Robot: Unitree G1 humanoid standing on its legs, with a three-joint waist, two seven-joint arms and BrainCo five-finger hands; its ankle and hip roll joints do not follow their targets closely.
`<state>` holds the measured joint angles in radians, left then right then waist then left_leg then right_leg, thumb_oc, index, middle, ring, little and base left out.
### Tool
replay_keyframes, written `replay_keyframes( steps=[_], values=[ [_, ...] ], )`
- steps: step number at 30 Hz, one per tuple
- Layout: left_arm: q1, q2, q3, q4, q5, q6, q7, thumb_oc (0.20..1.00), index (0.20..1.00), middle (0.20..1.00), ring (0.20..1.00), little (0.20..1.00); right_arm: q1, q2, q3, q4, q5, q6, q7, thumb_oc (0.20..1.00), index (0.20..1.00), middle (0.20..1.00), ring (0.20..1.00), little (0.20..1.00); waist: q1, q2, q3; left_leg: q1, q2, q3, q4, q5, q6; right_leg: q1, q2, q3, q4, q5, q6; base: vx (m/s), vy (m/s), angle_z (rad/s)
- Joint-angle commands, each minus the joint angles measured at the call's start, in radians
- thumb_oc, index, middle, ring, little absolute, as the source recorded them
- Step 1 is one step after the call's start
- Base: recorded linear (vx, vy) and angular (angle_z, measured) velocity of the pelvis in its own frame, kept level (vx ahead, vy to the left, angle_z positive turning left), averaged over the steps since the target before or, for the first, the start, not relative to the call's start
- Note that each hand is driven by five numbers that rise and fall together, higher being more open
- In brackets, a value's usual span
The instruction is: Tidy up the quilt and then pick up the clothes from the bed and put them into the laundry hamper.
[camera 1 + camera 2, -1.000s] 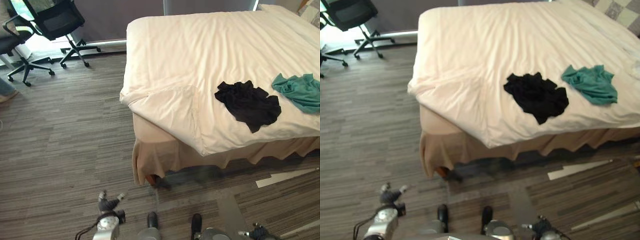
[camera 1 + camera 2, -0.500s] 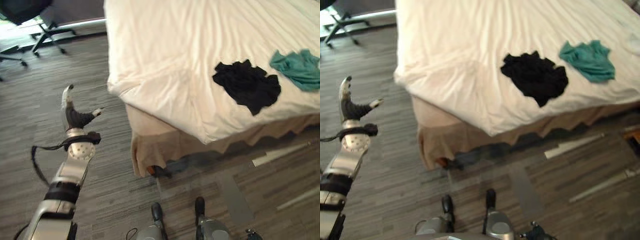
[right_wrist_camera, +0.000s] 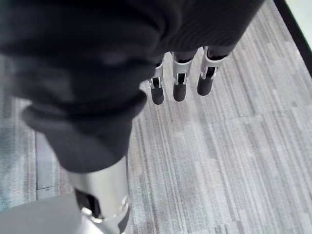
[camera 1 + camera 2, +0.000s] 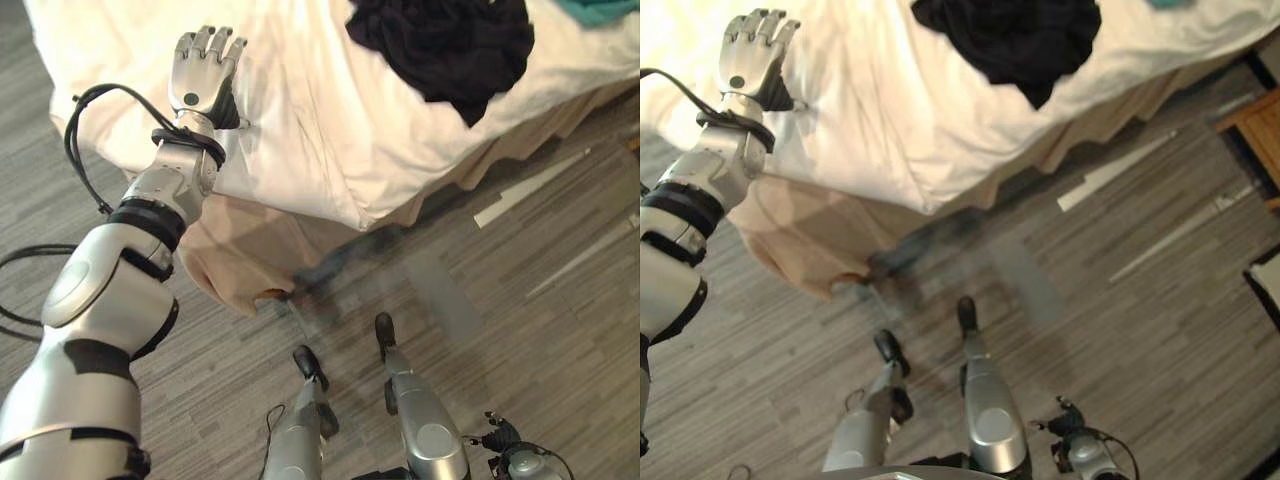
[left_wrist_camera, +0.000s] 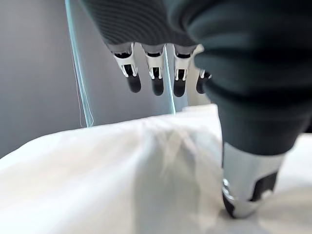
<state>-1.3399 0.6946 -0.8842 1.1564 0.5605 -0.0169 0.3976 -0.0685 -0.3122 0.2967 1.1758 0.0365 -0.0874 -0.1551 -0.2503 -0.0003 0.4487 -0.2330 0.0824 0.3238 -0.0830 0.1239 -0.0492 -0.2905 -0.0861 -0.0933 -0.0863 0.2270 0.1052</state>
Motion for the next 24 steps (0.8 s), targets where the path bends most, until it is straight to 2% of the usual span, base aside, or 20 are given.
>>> replay_keyframes(
  steps=[1,2,4,7,10,11,12,13,14,15,16,17,18,19,20,21,22,23,24],
  values=[
    [0.020,0.005,0.021,0.129,0.094,0.033,-0.132,0.200,0.200,0.200,0.200,0.200,-0.011,-0.022,-0.015,0.023,0.085,0.000,-0.011,1.000,1.000,1.000,1.000,1.000,0.028,-0.005,-0.024,0.087,0.075,-0.025,0.091,-0.117,-0.086,-0.062,-0.095,0.006,0.135,-0.151,0.109,0.00,0.009,-0.05],
    [0.021,0.004,0.021,0.129,0.094,0.033,-0.132,0.200,0.200,0.200,0.200,0.200,-0.010,-0.023,-0.015,0.023,0.085,0.000,-0.011,1.000,1.000,1.000,1.000,1.000,0.028,-0.005,-0.024,0.088,0.075,-0.025,0.091,-0.117,-0.086,-0.061,-0.095,0.006,0.134,-0.151,0.109,0.00,0.000,0.00],
    [0.194,-0.010,0.057,0.144,0.133,0.005,-0.230,0.200,0.200,0.200,0.200,0.200,0.015,-0.043,-0.021,0.009,0.074,0.010,0.009,1.000,1.000,1.000,1.000,1.000,0.032,-0.001,-0.043,0.141,0.072,-0.015,0.079,-0.129,-0.087,-0.014,-0.093,0.000,0.124,-0.158,0.108,0.05,0.029,-0.03],
    [0.245,-0.013,0.076,0.140,0.129,0.007,-0.239,0.200,0.200,0.200,0.200,0.200,0.021,-0.054,-0.021,-0.005,0.066,0.010,0.015,1.000,1.000,1.000,1.000,1.000,0.033,0.003,-0.057,0.164,0.069,-0.011,0.071,-0.133,-0.087,0.011,-0.092,-0.002,0.116,-0.159,0.106,0.06,0.038,-0.19],
    [0.496,0.017,0.208,0.136,0.117,0.013,-0.256,0.200,0.200,0.200,0.200,0.200,0.064,-0.120,-0.058,-0.187,0.038,0.004,0.026,1.000,1.000,1.000,1.000,1.000,0.043,0.010,-0.121,0.254,0.055,-0.012,0.018,-0.134,-0.086,0.095,-0.090,-0.013,0.090,-0.161,0.105,0.14,0.075,-0.07],
    [0.563,0.038,0.251,0.125,0.112,0.008,-0.266,0.382,0.382,0.382,0.382,0.382,0.080,-0.144,-0.071,-0.262,0.019,0.005,0.034,1.000,1.000,1.000,1.000,1.000,0.050,0.011,-0.136,0.275,0.052,-0.014,0.007,-0.136,-0.085,0.118,-0.091,-0.015,0.085,-0.164,0.104,0.15,0.094,-0.07],
    [0.703,0.075,0.354,0.086,0.087,0.010,-0.269,1.000,1.000,1.000,1.000,1.000,0.123,-0.189,-0.096,-0.445,-0.027,0.005,0.052,1.000,1.000,1.000,1.000,1.000,0.072,0.011,-0.161,0.312,0.052,-0.022,-0.003,-0.147,-0.084,0.161,-0.093,-0.031,0.083,-0.176,0.104,0.15,0.066,-0.06],
    [0.768,0.086,0.408,0.063,0.071,0.015,-0.263,1.000,1.000,1.000,1.000,1.000,0.137,-0.206,-0.105,-0.506,-0.047,0.001,0.057,1.000,1.000,1.000,1.000,1.000,0.083,0.010,-0.173,0.326,0.051,-0.029,-0.004,-0.150,-0.082,0.180,-0.094,-0.037,0.083,-0.181,0.102,0.11,0.043,0.00],
    [0.770,0.086,0.410,0.061,0.071,0.015,-0.263,1.000,1.000,1.000,1.000,1.000,0.138,-0.206,-0.104,-0.507,-0.047,0.002,0.058,1.000,1.000,1.000,1.000,1.000,0.081,0.009,-0.175,0.323,0.051,-0.029,-0.004,-0.148,-0.082,0.178,-0.095,-0.037,0.081,-0.179,0.102,0.05,0.021,0.11],
    [0.857,0.088,0.480,0.016,0.048,0.020,-0.253,1.000,1.000,1.000,1.000,1.000,0.140,-0.226,-0.115,-0.563,-0.069,-0.003,0.060,1.000,1.000,1.000,1.000,1.000,0.099,0.007,-0.185,0.335,0.051,-0.037,-0.004,-0.152,-0.081,0.200,-0.095,-0.048,0.081,-0.185,0.101,0.07,0.038,0.26],
    [1.018,0.078,0.584,-0.041,0.010,0.010,-0.235,1.000,1.000,1.000,1.000,1.000,0.137,-0.249,-0.133,-0.642,-0.102,-0.011,0.065,1.000,1.000,1.000,1.000,1.000,0.129,0.001,-0.201,0.353,0.050,-0.052,-0.004,-0.159,-0.078,0.233,-0.099,-0.065,0.083,-0.196,0.100,0.07,0.039,0.32],
    [1.022,0.078,0.587,-0.043,0.011,0.010,-0.236,1.000,1.000,1.000,1.000,1.000,0.137,-0.249,-0.132,-0.643,-0.102,-0.010,0.065,1.000,1.000,1.000,1.000,1.000,0.127,0.001,-0.203,0.350,0.050,-0.052,-0.004,-0.157,-0.078,0.231,-0.099,-0.065,0.081,-0.193,0.100,0.07,0.054,0.50],
    [1.153,0.041,0.663,-0.062,-0.060,-0.006,-0.237,1.000,1.000,1.000,1.000,1.000,0.091,-0.273,-0.129,-0.687,-0.144,-0.014,0.062,1.000,1.000,1.000,1.000,1.000,0.161,-0.004,-0.213,0.358,0.051,-0.068,-0.004,-0.160,-0.075,0.253,-0.102,-0.083,0.086,-0.202,0.097,0.01,0.026,0.49],
    [1.155,0.041,0.666,-0.063,-0.059,-0.006,-0.237,1.000,1.000,1.000,1.000,1.000,0.090,-0.273,-0.127,-0.687,-0.144,-0.014,0.062,1.000,1.000,1.000,1.000,1.000,0.159,-0.004,-0.215,0.355,0.051,-0.069,-0.004,-0.157,-0.075,0.251,-0.102,-0.083,0.085,-0.200,0.096,0.02,0.044,0.38],
    [1.206,0.015,0.700,-0.058,-0.098,-0.012,-0.237,1.000,1.000,1.000,1.000,1.000,0.063,-0.283,-0.123,-0.718,-0.167,-0.013,0.061,1.000,1.000,1.000,1.000,1.000,0.174,-0.008,-0.220,0.354,0.050,-0.079,-0.004,-0.157,-0.074,0.258,-0.104,-0.092,0.086,-0.204,0.094,-0.01,0.040,0.30],
    [1.282,-0.051,0.742,-0.041,-0.164,-0.015,-0.228,1.000,1.000,1.000,1.000,1.000,-0.026,-0.309,-0.101,-0.781,-0.200,-0.014,0.057,1.000,1.000,1.000,1.000,1.000,0.212,-0.015,-0.218,0.349,0.050,-0.104,-0.004,-0.155,-0.070,0.269,-0.108,-0.116,0.093,-0.211,0.092,-0.01,0.040,0.28],
    [1.283,-0.052,0.743,-0.041,-0.164,-0.015,-0.228,1.000,1.000,1.000,1.000,1.000,-0.027,-0.309,-0.100,-0.780,-0.200,-0.014,0.057,1.000,1.000,1.000,1.000,1.000,0.211,-0.016,-0.220,0.345,0.049,-0.105,-0.004,-0.153,-0.070,0.266,-0.109,-0.117,0.092,-0.209,0.092,-0.05,0.035,0.47],
    [1.325,-0.101,0.761,-0.032,-0.195,-0.008,-0.222,1.000,1.000,1.000,1.000,1.000,-0.111,-0.317,-0.075,-0.820,-0.207,-0.013,0.051,1.000,1.000,1.000,1.000,1.000,0.238,-0.020,-0.215,0.335,0.049,-0.125,-0.004,-0.150,-0.067,0.270,-0.115,-0.136,0.097,-0.212,0.089,-0.03,0.010,0.58],
    [1.325,-0.101,0.762,-0.032,-0.195,-0.008,-0.222,1.000,1.000,1.000,1.000,1.000,-0.111,-0.317,-0.075,-0.819,-0.207,-0.013,0.051,0.677,0.677,0.677,0.677,0.677,0.237,-0.020,-0.215,0.334,0.048,-0.126,-0.004,-0.150,-0.067,0.269,-0.115,-0.137,0.097,-0.212,0.089,-0.09,0.008,0.85]
  ],
)
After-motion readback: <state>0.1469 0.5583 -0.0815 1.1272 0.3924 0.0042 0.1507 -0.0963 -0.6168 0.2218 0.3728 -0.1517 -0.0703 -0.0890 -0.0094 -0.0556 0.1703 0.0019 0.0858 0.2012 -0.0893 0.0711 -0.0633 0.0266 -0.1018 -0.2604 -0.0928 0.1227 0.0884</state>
